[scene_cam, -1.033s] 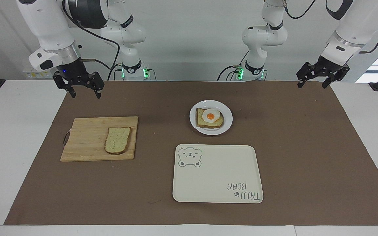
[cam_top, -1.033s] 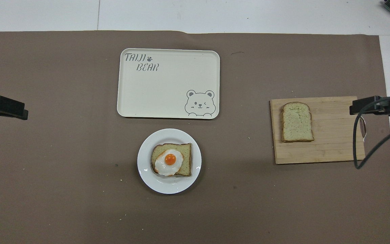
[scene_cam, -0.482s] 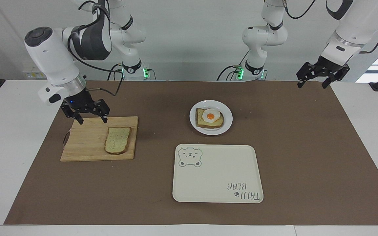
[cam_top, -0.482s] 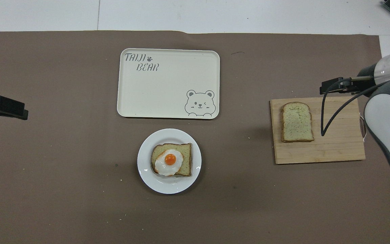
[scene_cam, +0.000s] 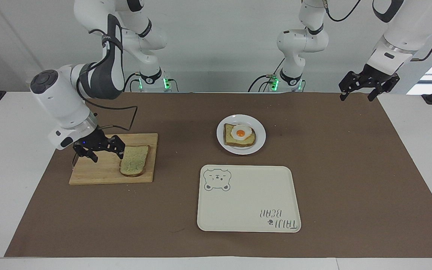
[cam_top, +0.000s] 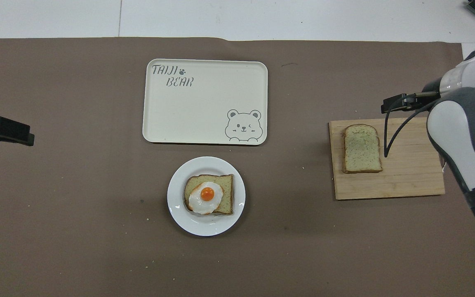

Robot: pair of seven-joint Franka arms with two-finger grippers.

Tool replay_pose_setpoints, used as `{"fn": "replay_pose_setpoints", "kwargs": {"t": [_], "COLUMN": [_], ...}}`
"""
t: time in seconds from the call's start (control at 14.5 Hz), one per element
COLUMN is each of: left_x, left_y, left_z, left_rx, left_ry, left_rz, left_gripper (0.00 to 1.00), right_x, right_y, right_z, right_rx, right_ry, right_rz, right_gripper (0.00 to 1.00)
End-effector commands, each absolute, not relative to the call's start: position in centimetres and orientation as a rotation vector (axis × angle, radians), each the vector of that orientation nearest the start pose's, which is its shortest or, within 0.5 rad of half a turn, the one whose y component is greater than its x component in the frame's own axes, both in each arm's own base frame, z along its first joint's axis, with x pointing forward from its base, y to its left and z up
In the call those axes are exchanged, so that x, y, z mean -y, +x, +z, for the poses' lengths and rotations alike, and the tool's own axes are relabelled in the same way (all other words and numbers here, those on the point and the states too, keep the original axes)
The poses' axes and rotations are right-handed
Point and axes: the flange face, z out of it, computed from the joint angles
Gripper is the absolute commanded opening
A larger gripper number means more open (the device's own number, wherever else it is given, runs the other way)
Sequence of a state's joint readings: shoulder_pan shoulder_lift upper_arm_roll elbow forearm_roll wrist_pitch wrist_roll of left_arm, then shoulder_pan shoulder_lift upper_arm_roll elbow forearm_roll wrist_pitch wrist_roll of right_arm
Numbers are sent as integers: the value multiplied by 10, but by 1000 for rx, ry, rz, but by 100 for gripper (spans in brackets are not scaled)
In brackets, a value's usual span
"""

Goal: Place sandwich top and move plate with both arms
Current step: 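Reach the right gripper to the bread slice on the wooden board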

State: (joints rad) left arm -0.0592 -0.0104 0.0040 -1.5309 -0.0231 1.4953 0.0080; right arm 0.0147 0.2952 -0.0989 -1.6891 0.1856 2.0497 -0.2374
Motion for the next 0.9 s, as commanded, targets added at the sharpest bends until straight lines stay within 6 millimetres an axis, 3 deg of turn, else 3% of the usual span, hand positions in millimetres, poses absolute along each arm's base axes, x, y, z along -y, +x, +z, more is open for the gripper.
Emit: {"fn": "replay_pose_setpoints", "kwargs": {"t": [0.0,0.21,0.41,0.62,0.83], "left_x": [31,31,31,31,31], "left_y": [542,542,542,542,542], "left_z": [646,645,646,646,646], "left_rx": [-111,-111,-111,-111,-111], "left_ry": [-3171,-3171,-3171,-3171,-3171], "left_rz": [54,57,54,54,54], "left_gripper": [100,100,100,100,100], "right_x": [46,47,49,52,51], "right_y": [649,641,627,618,616], "right_z": [397,365,335,321,319], "right_rx": [151,105,166,146,112], "right_ry": [-2978,-2947,-2952,-2948,-2923], "right_rz": [-133,-96,-78,-57,-60], "right_gripper": [100,100,100,100,100]}}
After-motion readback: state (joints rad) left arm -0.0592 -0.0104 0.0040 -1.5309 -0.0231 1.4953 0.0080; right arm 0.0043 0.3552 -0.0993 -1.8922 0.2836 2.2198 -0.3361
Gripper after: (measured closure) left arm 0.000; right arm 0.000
